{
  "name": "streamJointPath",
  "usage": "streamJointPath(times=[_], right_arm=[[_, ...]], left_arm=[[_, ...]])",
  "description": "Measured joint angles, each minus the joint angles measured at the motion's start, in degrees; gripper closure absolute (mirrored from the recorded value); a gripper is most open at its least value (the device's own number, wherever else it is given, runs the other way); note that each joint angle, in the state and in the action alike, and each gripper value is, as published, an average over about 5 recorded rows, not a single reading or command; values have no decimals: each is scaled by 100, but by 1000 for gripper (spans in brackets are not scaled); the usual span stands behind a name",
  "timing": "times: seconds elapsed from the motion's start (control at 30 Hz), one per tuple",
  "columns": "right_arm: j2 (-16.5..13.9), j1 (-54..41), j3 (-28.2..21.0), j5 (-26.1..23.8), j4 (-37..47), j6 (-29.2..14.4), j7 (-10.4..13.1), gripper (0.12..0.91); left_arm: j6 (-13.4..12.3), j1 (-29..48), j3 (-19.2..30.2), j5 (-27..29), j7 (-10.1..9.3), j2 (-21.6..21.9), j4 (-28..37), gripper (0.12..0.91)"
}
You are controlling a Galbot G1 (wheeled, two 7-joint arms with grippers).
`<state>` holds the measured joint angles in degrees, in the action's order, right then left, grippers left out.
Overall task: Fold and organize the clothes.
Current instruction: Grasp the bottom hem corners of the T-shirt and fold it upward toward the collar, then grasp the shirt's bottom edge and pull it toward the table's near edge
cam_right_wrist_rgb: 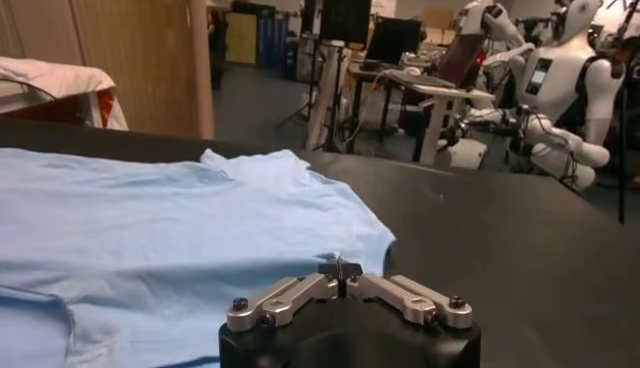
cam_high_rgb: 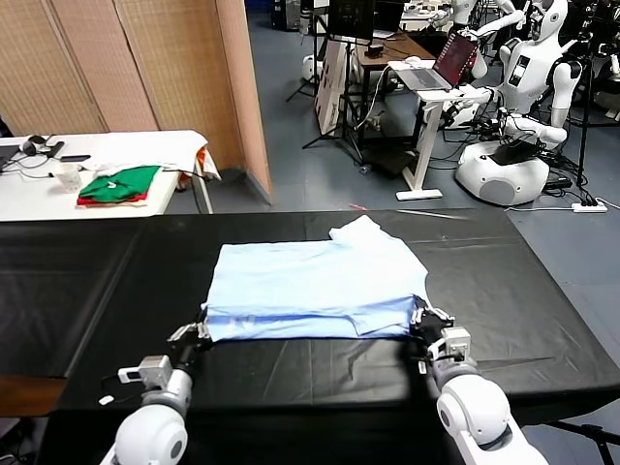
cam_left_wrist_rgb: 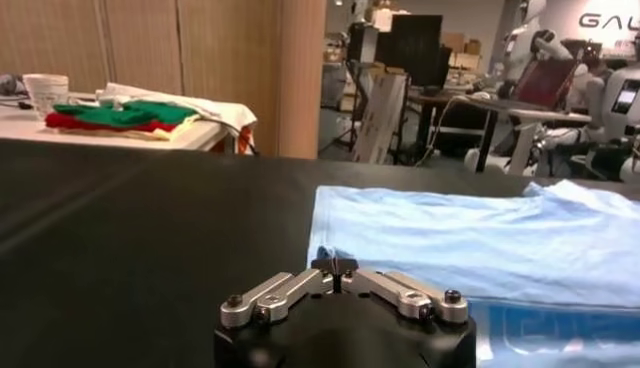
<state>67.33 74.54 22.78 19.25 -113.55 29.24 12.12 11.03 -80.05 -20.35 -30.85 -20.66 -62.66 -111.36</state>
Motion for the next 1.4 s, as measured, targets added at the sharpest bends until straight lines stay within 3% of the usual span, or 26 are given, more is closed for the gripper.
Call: streamJointPath(times=[0.13, 0.23, 0.33, 0.4, 0.5, 0.67, 1.13, 1.23, 1.4], right_arm=[[-14, 287, 152, 44, -312, 197, -24, 311], [-36, 577, 291, 63, -577, 243, -55, 171], [-68, 823, 397, 65, -745, 242, -95, 125], [-81, 934, 453, 67, -787, 235, -130, 121], [-83, 1030, 515, 82, -782, 216, -181, 120], [-76, 1062, 539, 134, -687, 175, -214, 164], [-45, 1141, 642, 400, -570, 40, -239, 433], [-44, 1113, 646, 410, -540, 29, -239, 483], [-49, 1054, 641, 431, -496, 21, -229, 634]], left_arm=[[51, -106, -63, -2, -44, 21, -131, 612], [124, -248, -137, -28, -103, 83, -275, 423], [222, -437, -175, -119, -123, 160, -432, 243], [290, -569, -179, -232, -123, 198, -527, 165], [362, -716, -176, -384, -124, 214, -609, 129], [384, -792, -150, -419, -122, 199, -591, 124], [348, -738, -141, -409, -102, 219, -392, 135], [345, -714, -142, -436, -93, 227, -359, 236], [342, -695, -136, -495, -60, 256, -333, 549]])
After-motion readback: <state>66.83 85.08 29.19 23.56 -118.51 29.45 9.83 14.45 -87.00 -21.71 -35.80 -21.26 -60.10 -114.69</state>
